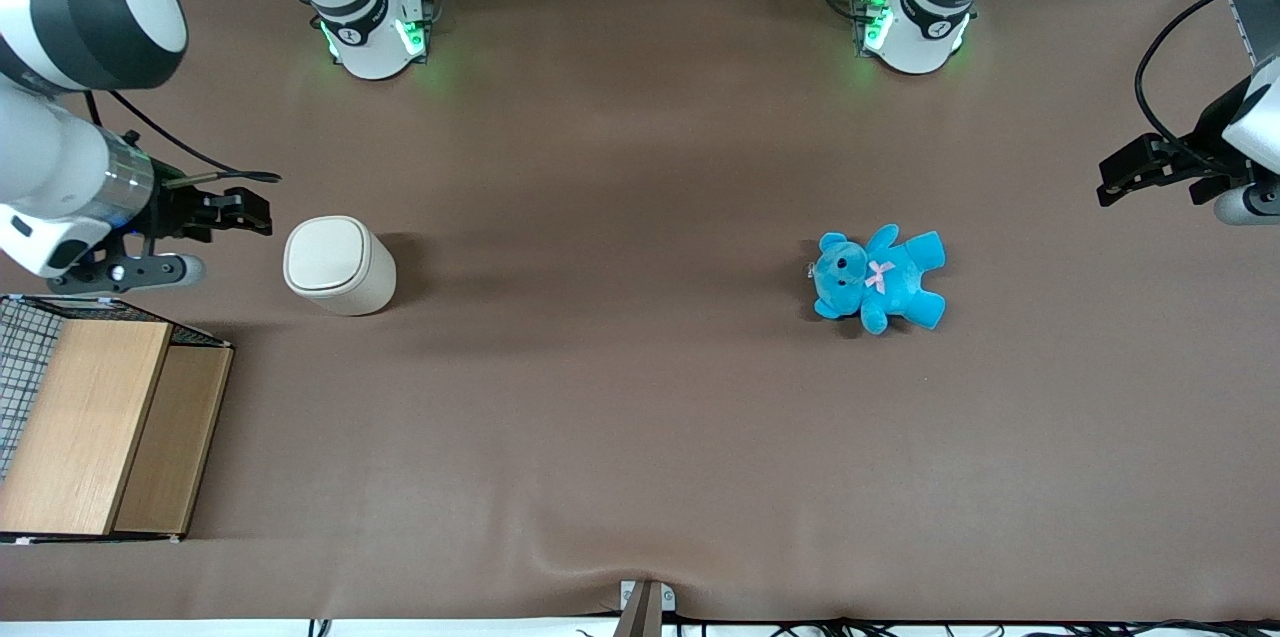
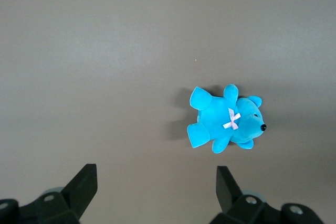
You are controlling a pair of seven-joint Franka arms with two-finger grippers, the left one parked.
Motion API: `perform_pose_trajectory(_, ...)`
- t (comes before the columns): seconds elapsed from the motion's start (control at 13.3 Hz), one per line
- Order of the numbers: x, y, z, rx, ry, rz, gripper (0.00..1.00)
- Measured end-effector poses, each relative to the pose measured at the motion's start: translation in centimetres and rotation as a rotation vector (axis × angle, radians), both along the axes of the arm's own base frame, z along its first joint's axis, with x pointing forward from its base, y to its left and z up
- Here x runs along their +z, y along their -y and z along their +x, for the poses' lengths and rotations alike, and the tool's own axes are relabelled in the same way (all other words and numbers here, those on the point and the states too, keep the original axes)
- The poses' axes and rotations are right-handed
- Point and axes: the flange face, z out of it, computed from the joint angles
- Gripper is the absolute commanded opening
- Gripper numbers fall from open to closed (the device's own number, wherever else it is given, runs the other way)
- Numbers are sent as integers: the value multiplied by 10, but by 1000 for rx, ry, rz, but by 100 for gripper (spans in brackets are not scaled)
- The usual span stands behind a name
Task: Open trash can with right arm
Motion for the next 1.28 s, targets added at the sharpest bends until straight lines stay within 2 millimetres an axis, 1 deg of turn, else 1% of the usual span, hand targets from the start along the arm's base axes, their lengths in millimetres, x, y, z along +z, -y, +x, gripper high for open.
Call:
perform_pose_trajectory(0.08, -7, -1, -2, -2, -12, 7, 1)
perform_pose_trajectory(0.15, -13, -1, -3, -4, -20, 14, 0)
perform_pose_trajectory(0.38, -30, -3, -8, -7, -51, 25, 0)
perform_pose_trajectory(0.68, -66, -2, -18, -9, -100, 20, 0)
perform_pose_trajectory(1.13, -113, 1, -32, -20, -74, 18, 0)
perform_pose_trajectory(1.28, -126, 4, -35, -28, -59, 18, 0)
